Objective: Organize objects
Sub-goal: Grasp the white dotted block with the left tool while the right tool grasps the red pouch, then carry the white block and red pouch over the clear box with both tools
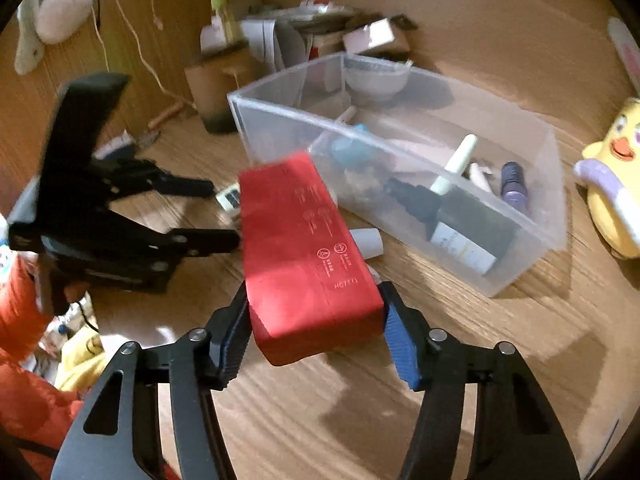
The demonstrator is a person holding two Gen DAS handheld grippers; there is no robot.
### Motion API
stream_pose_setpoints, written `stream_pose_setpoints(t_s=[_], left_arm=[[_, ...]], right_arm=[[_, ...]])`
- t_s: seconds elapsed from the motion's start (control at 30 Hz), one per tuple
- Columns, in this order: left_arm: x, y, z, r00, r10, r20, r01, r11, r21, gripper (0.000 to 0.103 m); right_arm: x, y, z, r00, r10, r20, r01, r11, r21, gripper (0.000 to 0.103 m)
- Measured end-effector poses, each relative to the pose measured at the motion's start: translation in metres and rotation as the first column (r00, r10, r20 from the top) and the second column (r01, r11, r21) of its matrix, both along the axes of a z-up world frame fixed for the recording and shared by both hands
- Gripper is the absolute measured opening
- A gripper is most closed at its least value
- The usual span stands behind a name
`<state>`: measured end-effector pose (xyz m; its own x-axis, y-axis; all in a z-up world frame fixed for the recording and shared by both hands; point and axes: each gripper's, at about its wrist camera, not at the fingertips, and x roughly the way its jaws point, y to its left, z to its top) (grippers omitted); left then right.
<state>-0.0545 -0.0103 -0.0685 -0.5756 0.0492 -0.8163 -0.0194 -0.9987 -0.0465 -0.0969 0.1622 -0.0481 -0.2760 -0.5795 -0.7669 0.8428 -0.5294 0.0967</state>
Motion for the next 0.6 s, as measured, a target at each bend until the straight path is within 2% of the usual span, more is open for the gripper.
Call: stream_pose_setpoints(t_s=[0.07,0.2,0.43,0.6], left_arm=[[-0.004,0.001,0.000,1.000,0.013,-0.007,-0.013,1.000,-0.007,0.060],[-0.009,0.000,0.001,0.999,0.031,-0.023,-0.032,0.999,-0.019,0.033],[-0.001,-0.003,0.004,0.997,0.067,-0.043,-0.066,0.998,0.006,0.033],[0.007,0.000,0.019,0.993,0.073,-0.091,-0.075,0.997,-0.014,0.033]], right_arm=[[0.003,0.007,0.005,1.000,-0.029,0.002,0.029,0.999,-0.032,0.055],[0.006,0.021,0.014,0.997,-0.081,0.002,0.081,0.993,-0.088,0.055],[0.004,0.035,0.026,0.992,-0.126,0.008,0.126,0.978,-0.164,0.054],[0.004,0.041,0.039,0.989,-0.149,-0.001,0.146,0.966,-0.211,0.054]])
